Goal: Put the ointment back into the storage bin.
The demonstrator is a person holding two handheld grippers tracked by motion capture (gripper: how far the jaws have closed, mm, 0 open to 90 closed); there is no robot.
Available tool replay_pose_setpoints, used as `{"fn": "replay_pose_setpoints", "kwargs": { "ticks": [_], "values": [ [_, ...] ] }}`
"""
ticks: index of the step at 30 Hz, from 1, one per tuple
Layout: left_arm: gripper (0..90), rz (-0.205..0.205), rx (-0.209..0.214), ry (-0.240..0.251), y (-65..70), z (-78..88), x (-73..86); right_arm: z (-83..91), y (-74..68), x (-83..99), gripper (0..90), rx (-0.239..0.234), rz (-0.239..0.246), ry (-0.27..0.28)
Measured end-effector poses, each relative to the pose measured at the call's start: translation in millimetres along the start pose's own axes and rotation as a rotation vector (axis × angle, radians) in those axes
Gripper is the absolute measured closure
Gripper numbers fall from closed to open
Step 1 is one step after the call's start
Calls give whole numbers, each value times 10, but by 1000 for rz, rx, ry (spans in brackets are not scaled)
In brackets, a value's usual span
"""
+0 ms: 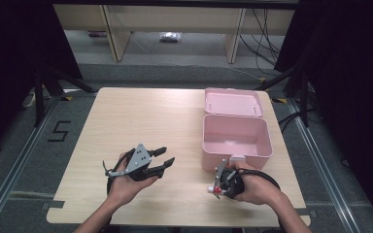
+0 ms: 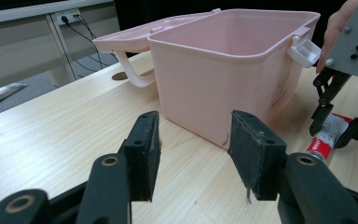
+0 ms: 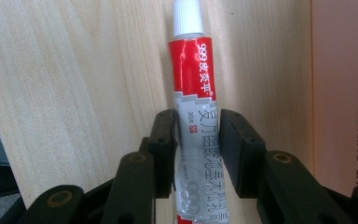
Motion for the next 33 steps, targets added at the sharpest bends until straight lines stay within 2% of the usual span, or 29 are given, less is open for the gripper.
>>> {"fn": "replay_pose_setpoints", "kwargs": {
  "ticks": [2,5,6,9,13,14,18,22,23,24,25,26,29,33],
  "values": [
    [524,-1,1,-2,-1,1,5,0,-31,-6,686,9,-22,-24],
    [524,1,-1,-3,-5,4,13,-34,-2,-13,692,3,38,-20],
    [525,0,-1,-4,-6,6,15,-22,-33,-21,694,-2,-2,-36],
    [525,0,-1,-4,-6,10,18,-31,-45,-23,701,-4,-13,-39],
    [525,1,-1,-3,-7,12,17,-63,-22,-24,706,-12,15,-35],
    [525,-1,-1,-4,-8,14,17,-51,-43,-31,708,-14,-13,-48],
    [525,0,0,-8,-2,18,24,-66,-21,-35,710,-23,11,-41],
    [525,1,4,-9,14,12,34,-61,-23,-43,715,-30,-13,-59],
    [525,0,5,-10,16,12,35,-69,-10,-43,716,-46,3,-49],
    [525,1,5,-11,17,11,37,-58,-30,-49,717,-36,-21,-65],
    [525,4,10,1,17,2,41,-66,-11,-54,718,-37,7,-58],
    [525,1,4,-12,16,11,41,-74,-1,-53,719,-42,15,-52],
    [525,1,5,-9,13,13,46,-75,7,-47,720,-50,14,-49],
    [526,-1,2,-14,4,16,52,-59,-11,-34,721,-56,-28,-55]
  ]
}}
Point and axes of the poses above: each handheld gripper's, and its own axes: z roughly backward along the jaws, x roughly out of its underside, y roughly to its right, the point moved 3 cm from there along -z, roughly forward along the jaws, and after that the axes turned 5 degrees about y, right-handed, at the moved point
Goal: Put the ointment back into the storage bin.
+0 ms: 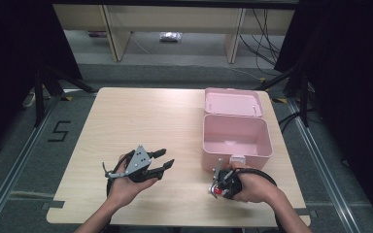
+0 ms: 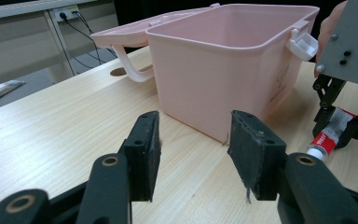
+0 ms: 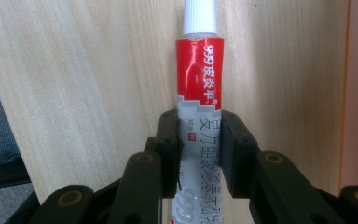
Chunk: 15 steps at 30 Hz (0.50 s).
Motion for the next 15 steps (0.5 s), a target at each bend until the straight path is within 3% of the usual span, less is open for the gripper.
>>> {"fn": "replay_pose_setpoints", "kwargs": {
  "ticks": [4,6,8,11,12,13,15],
  "values": [
    [526,4,1,3,10,-7,-1,26,22,1,721,-5,31,15],
    [526,1,3,4,14,-8,-4,60,-13,0,721,-2,-18,0],
    [525,2,2,5,14,-5,-5,65,2,5,721,-8,6,7],
    [525,4,-1,5,10,5,6,104,-23,3,721,-9,-7,5],
    [526,11,4,16,10,0,13,104,-1,7,721,-15,26,27],
    [526,10,1,15,5,6,18,136,-34,3,721,-14,-5,15],
    [525,8,-6,10,3,32,20,168,-31,7,721,-22,15,28]
  ]
}}
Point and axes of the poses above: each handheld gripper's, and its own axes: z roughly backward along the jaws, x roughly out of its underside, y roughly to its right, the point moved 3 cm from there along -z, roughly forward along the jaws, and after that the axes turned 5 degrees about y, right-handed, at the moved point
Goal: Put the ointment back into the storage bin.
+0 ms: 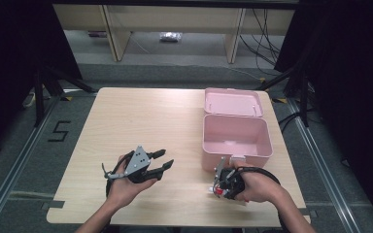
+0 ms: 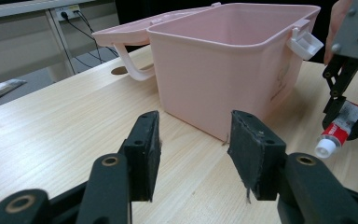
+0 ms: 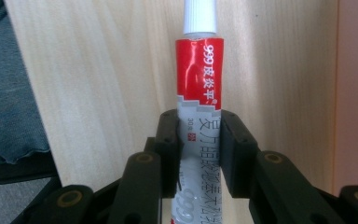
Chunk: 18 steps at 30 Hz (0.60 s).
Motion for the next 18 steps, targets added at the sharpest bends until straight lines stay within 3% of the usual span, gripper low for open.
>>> {"fn": "replay_pose_setpoints", "kwargs": {
  "ticks": [2,3,4,5,7,11,13,14,17,18],
  "values": [
    [525,5,-3,12,9,28,1,38,-12,5,721,-3,-6,1],
    [525,7,-5,18,14,44,6,45,-1,12,721,0,16,13],
    [525,9,-7,23,18,58,17,68,-17,14,721,-10,1,7],
    [525,10,-10,28,22,71,36,74,-8,11,721,-14,42,17],
    [524,10,-17,21,28,91,66,107,-29,31,721,-7,6,9],
    [523,17,-30,20,7,120,127,145,-15,46,721,-11,27,16],
    [523,17,-33,30,-11,122,152,183,-28,46,721,-6,11,9],
    [523,6,-41,11,-18,140,161,192,-39,44,721,-10,-2,13],
    [523,11,-51,12,-39,158,182,238,-25,38,721,-4,24,14],
    [523,17,-48,28,-41,151,190,257,-31,43,721,-5,11,12]
  ]
}}
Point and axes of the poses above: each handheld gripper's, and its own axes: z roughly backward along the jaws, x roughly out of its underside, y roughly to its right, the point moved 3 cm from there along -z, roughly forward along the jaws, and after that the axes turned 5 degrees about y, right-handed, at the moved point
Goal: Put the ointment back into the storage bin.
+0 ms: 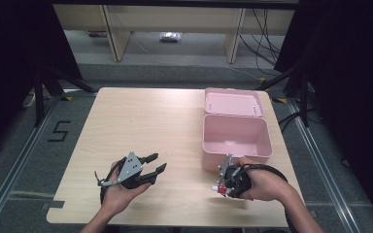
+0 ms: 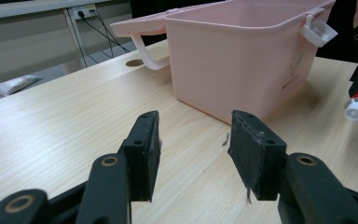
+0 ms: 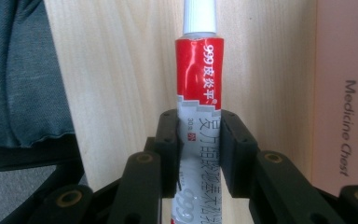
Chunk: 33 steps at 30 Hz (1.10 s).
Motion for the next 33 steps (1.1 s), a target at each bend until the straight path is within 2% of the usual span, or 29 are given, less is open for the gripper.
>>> {"fn": "replay_pose_setpoints", "kwargs": {
  "ticks": [1,2,3,4,5,9,10,11,15,16,18,20,21,22,24,25,26,27,28,29,30,31,32,33],
  "values": [
    [523,-4,-8,-15,-2,16,4,23,-15,-2,721,-3,-17,-2],
    [523,-1,-7,-12,2,16,10,39,-6,-3,721,1,-5,1],
    [523,-2,-6,-13,5,17,14,61,-10,-3,721,0,-13,-1],
    [523,-2,-4,-17,12,20,20,68,11,-5,721,0,24,7],
    [523,1,-2,-16,24,20,28,87,-3,-1,721,-3,-6,3],
    [522,1,4,-23,40,18,39,148,4,6,721,-5,2,2],
    [522,1,4,-22,43,17,39,154,23,-2,721,-10,35,6],
    [522,2,5,-20,47,15,37,174,10,4,720,-5,6,2],
    [522,0,6,-18,56,17,29,242,28,1,720,-12,20,10],
    [522,0,6,-18,57,18,29,252,68,-4,721,-16,77,20],
    [521,0,5,-18,56,19,27,281,41,-1,720,-17,29,17],
    [521,-1,4,-16,56,20,26,296,65,-3,720,-23,62,17],
    [521,-1,4,-17,57,21,26,308,60,6,720,-33,45,25],
    [521,-1,4,-17,57,22,26,310,73,12,720,-38,55,29],
    [521,-1,5,-18,59,21,28,334,59,14,720,-38,24,7],
    [521,-2,5,-19,58,22,29,336,82,19,720,-42,54,1],
    [521,-1,5,-19,58,21,28,323,88,10,720,-47,71,27],
    [521,-1,4,-18,58,20,27,328,88,14,720,-48,66,26],
    [521,-1,4,-17,58,20,25,324,115,14,720,-45,99,38],
    [521,-1,4,-17,60,19,24,348,90,21,720,-40,56,22],
    [521,-1,5,-17,61,19,23,350,120,28,720,-39,95,27],
    [521,-3,5,-17,62,18,22,362,114,17,720,-46,99,23],
    [521,-4,7,-19,64,18,22,380,91,25,720,-40,63,16],
    [521,-3,8,-19,66,18,22,384,101,16,720,-46,87,26]
  ]
}}
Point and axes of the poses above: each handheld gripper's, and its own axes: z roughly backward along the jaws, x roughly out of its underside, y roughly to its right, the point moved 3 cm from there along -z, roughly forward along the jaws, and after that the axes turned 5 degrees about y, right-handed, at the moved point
